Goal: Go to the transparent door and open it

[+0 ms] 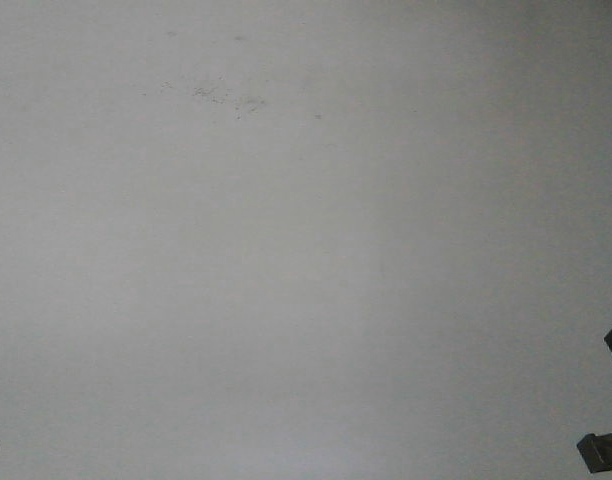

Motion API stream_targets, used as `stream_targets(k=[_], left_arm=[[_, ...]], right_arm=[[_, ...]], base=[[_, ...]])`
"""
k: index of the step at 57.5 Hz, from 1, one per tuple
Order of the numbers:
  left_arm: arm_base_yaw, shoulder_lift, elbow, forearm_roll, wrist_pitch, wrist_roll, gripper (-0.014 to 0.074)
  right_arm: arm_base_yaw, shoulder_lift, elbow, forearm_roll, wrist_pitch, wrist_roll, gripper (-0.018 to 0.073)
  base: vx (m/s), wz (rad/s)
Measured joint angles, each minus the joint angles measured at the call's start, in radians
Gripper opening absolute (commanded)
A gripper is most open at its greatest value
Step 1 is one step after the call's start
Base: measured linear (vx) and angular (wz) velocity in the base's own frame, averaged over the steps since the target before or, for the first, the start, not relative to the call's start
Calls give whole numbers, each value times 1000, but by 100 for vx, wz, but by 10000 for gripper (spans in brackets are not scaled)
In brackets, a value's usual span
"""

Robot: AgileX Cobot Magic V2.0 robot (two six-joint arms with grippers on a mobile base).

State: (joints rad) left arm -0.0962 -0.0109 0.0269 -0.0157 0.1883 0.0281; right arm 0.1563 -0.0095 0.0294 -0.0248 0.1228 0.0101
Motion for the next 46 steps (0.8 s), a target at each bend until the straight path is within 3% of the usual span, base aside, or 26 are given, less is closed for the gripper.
stream_targets(k=[46], left_arm=[[0, 0, 0, 0, 0, 0, 4]], right_arm=[[0, 0, 0, 0, 0, 0, 0]], base=[[29, 49]])
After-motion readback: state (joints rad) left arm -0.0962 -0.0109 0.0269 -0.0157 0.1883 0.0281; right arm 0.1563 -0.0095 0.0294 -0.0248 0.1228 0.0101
